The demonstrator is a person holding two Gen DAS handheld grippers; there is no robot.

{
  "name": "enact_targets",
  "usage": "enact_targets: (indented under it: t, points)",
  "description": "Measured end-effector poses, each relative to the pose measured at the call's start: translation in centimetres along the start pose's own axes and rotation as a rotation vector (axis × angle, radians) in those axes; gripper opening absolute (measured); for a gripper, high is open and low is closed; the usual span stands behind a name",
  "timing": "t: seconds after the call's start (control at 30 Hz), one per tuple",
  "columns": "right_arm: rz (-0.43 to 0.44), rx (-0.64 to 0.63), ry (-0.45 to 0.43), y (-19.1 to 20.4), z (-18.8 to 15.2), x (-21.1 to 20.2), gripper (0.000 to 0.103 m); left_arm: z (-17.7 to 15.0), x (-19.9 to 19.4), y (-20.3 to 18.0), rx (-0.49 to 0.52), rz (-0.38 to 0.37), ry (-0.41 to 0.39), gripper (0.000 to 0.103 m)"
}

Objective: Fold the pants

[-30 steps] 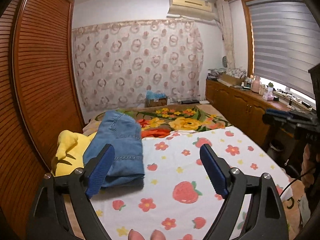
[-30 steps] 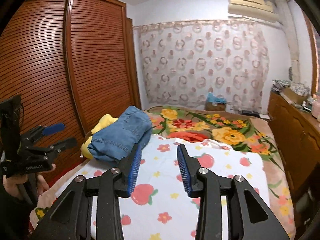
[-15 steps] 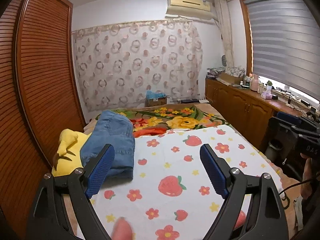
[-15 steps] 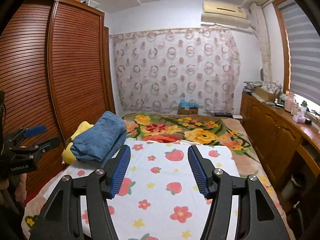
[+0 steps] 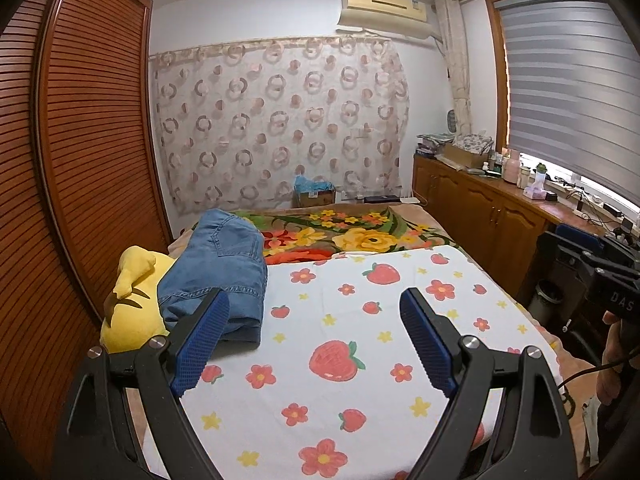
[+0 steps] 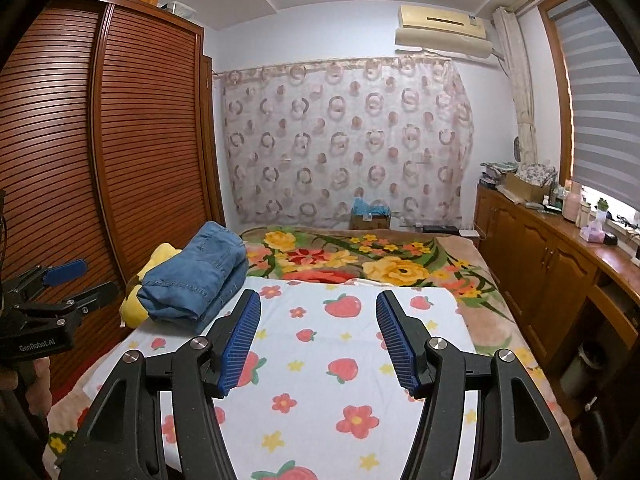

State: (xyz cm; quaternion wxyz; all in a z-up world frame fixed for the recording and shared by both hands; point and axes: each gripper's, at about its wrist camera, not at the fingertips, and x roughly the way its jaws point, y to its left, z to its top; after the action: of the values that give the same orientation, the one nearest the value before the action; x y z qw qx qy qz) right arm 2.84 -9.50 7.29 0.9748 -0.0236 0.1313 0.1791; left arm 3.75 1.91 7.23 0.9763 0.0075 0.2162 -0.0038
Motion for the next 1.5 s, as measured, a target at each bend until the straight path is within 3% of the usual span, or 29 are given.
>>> enact_targets:
  t: [1.5]
  points:
    - [0.008, -0.01, -0.006, -1.4, -0.4, 0.2, 0.062, -0.3, -0.2, 0.5, -0.003, 0.001, -0.005, 0.088]
